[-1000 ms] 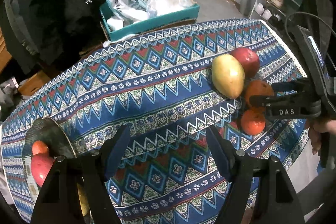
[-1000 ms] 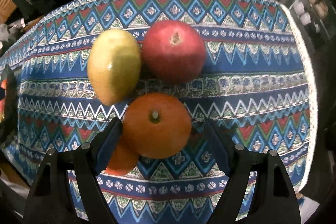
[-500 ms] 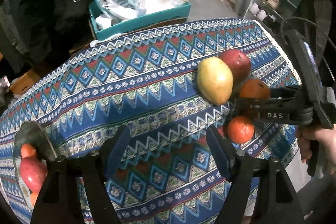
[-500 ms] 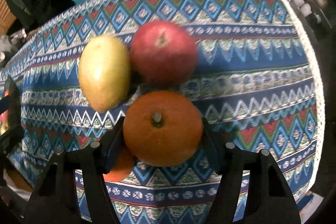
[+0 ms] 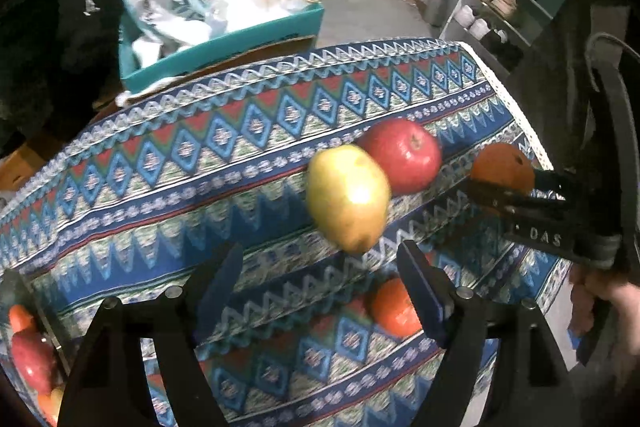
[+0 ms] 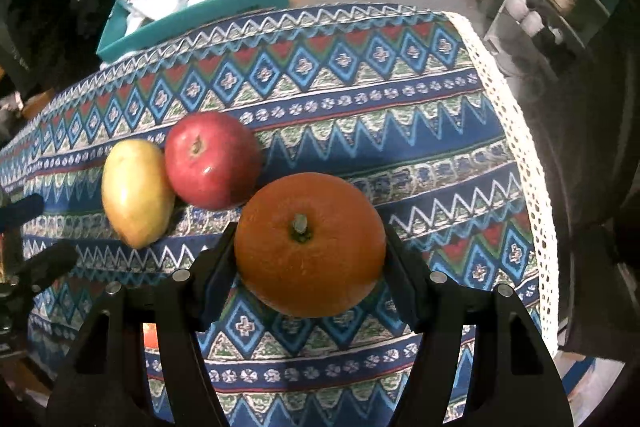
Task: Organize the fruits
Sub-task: 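Grasp a yellow pear with the left tool while the right tool grasps an orange, then lift the pear and orange with both tools and carry them over the glass bowl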
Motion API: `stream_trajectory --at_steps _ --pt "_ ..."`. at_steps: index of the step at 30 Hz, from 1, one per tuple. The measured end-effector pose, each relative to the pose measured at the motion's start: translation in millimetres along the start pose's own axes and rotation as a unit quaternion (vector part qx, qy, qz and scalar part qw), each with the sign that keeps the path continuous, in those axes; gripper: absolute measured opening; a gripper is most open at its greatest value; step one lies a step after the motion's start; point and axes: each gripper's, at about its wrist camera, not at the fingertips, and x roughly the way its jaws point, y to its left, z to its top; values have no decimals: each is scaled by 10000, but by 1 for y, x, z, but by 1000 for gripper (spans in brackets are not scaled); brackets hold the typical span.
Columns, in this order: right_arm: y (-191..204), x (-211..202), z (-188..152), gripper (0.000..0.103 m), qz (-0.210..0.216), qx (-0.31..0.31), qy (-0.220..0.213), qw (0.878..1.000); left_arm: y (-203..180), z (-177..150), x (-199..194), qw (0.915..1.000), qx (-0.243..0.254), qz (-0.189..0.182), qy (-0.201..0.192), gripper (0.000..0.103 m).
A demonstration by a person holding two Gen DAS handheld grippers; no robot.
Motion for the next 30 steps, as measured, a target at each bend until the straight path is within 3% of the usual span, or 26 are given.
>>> stream_trajectory --at_steps 22,23,26,30 --pt "-1 21 5 67 75 31 83 9999 -17 23 73 9992 -13 -140 376 82" --pt "-1 21 5 67 81 29 87 9999 -17 23 75 9992 -6 -138 380 81" --pt "1 21 6 67 97 -2 78 9999 -14 24 78 9992 -71 -161 365 66" --pt "2 20 6 67 115 -25 70 9999 -12 24 77 9992 -25 -211 335 66"
